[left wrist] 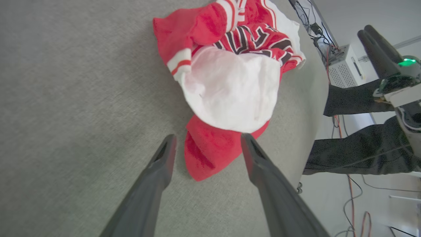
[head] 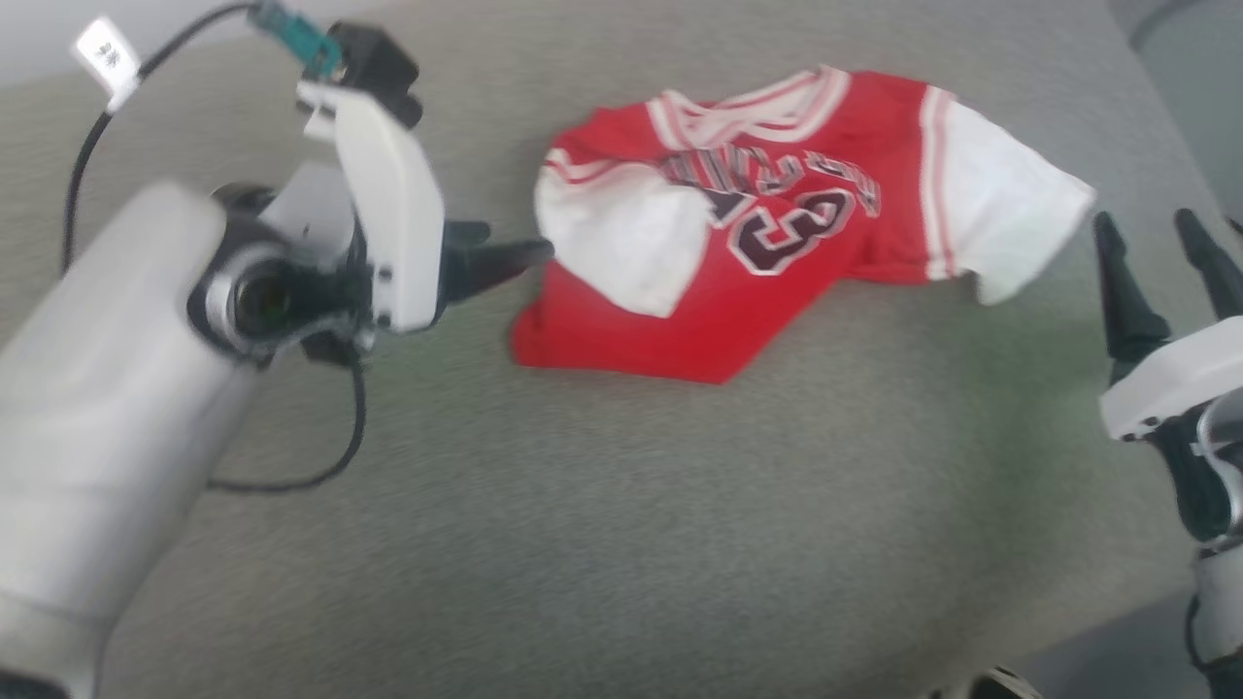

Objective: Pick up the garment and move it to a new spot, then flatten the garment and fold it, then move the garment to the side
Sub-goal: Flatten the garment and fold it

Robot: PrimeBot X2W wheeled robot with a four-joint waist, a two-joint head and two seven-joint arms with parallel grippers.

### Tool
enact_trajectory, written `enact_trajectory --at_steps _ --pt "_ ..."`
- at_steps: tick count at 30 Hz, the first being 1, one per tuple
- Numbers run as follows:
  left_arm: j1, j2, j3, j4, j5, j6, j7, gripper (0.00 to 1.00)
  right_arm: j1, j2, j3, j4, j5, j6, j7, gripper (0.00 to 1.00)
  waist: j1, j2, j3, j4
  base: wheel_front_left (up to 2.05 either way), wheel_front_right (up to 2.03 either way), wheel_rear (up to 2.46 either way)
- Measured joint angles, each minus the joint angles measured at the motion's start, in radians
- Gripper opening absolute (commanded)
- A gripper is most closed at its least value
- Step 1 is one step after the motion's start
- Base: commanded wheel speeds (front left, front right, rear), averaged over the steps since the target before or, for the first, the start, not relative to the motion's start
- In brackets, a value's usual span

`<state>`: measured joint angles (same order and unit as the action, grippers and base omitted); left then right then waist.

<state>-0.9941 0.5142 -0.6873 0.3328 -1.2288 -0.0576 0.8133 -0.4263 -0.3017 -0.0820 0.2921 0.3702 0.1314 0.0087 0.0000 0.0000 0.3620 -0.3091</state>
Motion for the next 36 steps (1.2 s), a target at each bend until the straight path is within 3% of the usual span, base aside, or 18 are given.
enact_trajectory --at_steps 5,12,13,14,16,17,18,25,30,31,36 --pt "-0.089 -0.031 0.016 0.099 -0.063 0.05 0.111 1.0 -0.009 0.02 0.03 0.0 0.008 0.0 -0.012 1.0 0.0 0.0 0.039 -0.066 0.0 0.0 0.0" --pt "-0.124 -0.015 -0.022 0.194 -0.016 0.042 0.148 0.98 -0.025 0.04 0.073 0.002 0.015 0.0 -0.017 1.0 0.0 0.0 0.091 -0.126 0.0 0.0 0.0" --pt "-0.126 -0.014 -0.029 0.2 -0.007 0.043 0.147 0.88 -0.029 0.042 0.077 0.0 0.015 0.0 -0.017 1.0 0.0 0.0 0.096 -0.13 0.0 0.0 0.0" --pt "-0.13 -0.012 -0.032 0.203 0.001 0.034 0.142 0.85 -0.031 0.042 0.081 -0.001 0.015 0.0 -0.017 1.0 0.0 0.0 0.101 -0.134 0.0 0.0 0.0" --pt "-0.13 -0.019 -0.011 0.21 -0.03 0.018 0.135 0.36 -0.034 0.044 0.087 -0.004 0.014 0.0 -0.016 1.0 0.0 0.0 0.104 -0.136 0.0 0.0 0.0" --pt "-0.13 -0.023 -0.007 0.209 -0.031 0.015 0.129 0.07 -0.034 0.043 0.086 -0.007 0.014 0.0 -0.016 1.0 0.0 0.0 0.104 -0.134 0.0 0.0 0.0" --pt "-0.131 -0.026 -0.004 0.21 -0.034 0.009 0.126 0.0 -0.035 0.041 0.085 -0.011 0.011 0.0 -0.016 1.0 0.0 0.0 0.104 -0.129 0.0 0.0 0.0" --pt "-0.166 0.021 -0.012 0.224 0.003 -0.002 0.121 0.0 -0.034 0.032 0.08 -0.04 0.006 0.0 0.002 1.0 0.0 0.0 0.1 -0.078 0.0 0.0 0.0" --pt "-0.21 0.159 -0.045 0.245 0.079 -0.004 0.184 0.0 -0.033 0.037 0.098 -0.055 -0.001 0.0 0.016 1.0 0.0 0.0 0.096 -0.043 0.0 0.0 0.0" --pt "-0.21 0.159 -0.045 0.245 0.079 -0.004 0.184 0.0 -0.033 0.037 0.098 -0.055 -0.001 0.0 0.016 1.0 0.0 0.0 0.096 -0.043 0.0 0.0 0.0" --pt "-0.256 0.284 -0.094 0.259 0.195 -0.025 0.212 0.0 -0.033 0.042 0.116 -0.058 -0.001 0.0 0.024 1.0 0.0 0.0 0.106 -0.032 0.0 0.0 0.0"
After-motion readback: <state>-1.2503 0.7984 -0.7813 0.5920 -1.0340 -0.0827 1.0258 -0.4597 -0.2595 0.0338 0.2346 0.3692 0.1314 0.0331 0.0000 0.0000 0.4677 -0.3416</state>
